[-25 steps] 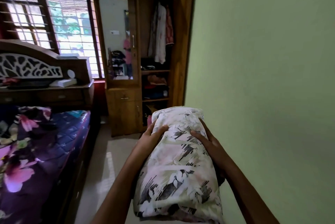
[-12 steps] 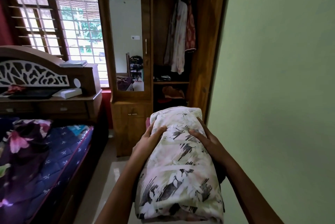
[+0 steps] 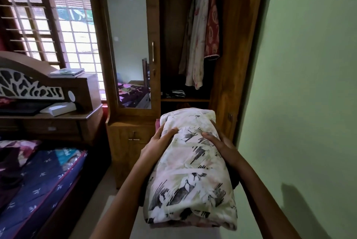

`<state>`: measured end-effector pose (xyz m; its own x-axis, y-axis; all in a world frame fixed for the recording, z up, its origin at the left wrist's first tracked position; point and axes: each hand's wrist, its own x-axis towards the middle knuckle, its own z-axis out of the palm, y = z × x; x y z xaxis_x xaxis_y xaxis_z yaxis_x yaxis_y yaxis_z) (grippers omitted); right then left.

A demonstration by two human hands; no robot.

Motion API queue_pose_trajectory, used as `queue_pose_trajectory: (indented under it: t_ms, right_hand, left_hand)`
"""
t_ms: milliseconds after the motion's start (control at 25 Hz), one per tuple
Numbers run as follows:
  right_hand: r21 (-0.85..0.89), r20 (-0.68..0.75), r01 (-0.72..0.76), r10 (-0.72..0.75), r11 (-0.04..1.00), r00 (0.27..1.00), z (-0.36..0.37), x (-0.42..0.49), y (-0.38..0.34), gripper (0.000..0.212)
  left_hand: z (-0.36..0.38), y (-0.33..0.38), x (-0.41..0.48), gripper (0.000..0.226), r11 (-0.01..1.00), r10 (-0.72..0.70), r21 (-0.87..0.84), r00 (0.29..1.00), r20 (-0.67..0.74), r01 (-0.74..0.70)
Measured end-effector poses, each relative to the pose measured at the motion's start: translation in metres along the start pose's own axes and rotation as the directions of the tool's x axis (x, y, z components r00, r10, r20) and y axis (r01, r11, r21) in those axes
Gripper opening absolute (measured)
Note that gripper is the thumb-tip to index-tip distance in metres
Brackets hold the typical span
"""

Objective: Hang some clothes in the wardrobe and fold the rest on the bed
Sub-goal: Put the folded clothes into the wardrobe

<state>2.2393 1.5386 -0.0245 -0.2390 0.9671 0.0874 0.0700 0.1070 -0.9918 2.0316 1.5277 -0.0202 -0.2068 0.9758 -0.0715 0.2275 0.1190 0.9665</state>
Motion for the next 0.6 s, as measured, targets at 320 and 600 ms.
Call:
queue_pose_trajectory:
  t_ms: [320,600]
  right_hand:
    - [0.029,0.177,-0.003,-0.002,1.000,0.984,-0.068,0.191,-0.004,0.078]
    - [0.075,0.241,0.032,-0.049,0.997,0.969,-0.070,0.336,0.024,0.092]
  left_hand:
    - [0.052,0.033,0.150,0.085,0.992,-0.063,-0.113,0.992,-0.111,0.050]
    - [0.055,0.028,0.288,0.067,0.989,-0.078,-0.141,0.981,-0.178,0.053]
